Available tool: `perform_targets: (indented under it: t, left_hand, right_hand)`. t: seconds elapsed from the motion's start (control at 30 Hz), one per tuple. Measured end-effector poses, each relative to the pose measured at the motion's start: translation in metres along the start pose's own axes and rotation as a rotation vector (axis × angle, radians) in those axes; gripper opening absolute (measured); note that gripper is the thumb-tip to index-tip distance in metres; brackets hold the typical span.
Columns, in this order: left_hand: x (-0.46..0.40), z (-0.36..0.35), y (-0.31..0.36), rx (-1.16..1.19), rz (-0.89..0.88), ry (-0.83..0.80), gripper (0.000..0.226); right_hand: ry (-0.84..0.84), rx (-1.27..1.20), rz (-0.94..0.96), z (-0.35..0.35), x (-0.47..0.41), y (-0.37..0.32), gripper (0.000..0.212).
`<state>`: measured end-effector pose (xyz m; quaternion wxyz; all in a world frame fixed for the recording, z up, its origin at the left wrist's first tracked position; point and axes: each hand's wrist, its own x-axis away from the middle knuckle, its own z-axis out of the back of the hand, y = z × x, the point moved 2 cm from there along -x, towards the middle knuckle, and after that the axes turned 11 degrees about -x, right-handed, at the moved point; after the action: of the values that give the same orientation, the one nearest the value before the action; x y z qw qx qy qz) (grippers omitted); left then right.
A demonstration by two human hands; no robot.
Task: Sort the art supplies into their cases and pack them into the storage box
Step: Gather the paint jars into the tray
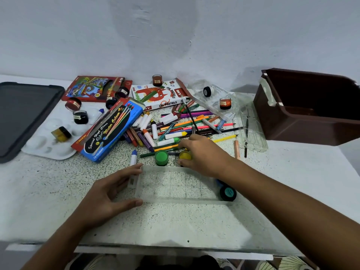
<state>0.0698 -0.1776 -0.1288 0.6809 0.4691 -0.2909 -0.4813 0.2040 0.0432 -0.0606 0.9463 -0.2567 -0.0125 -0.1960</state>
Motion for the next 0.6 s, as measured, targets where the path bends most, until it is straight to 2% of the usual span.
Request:
perform_targets:
  t: [0.3, 0.4, 0.53, 0.6]
  left_hand:
    - [-0.001, 0.0, 0.0, 0.016, 0.006, 0.001, 0.063]
    - [-0.001, 0.0, -0.001, 0.013, 0.006, -0.005, 0.063]
    - [-0.001, 0.0, -0.001, 0.009, 0.009, -0.006, 0.064]
    - [-0.002, -0.001, 0.0, 0.006, 0.004, -0.005, 0.063]
  right_hand:
    - [0.0, -0.023, 0.011, 0.0, -0.004, 0.0, 0.037]
    - [0.023, -0.086, -0.003, 0.01, 0.001, 0.0, 0.046]
    - [-0.053, -0.122, -0.055, 0.032, 0.014, 0.005, 0.069]
    - [-0.086, -0.113, -0.064, 0.041, 0.024, 0.01, 0.066]
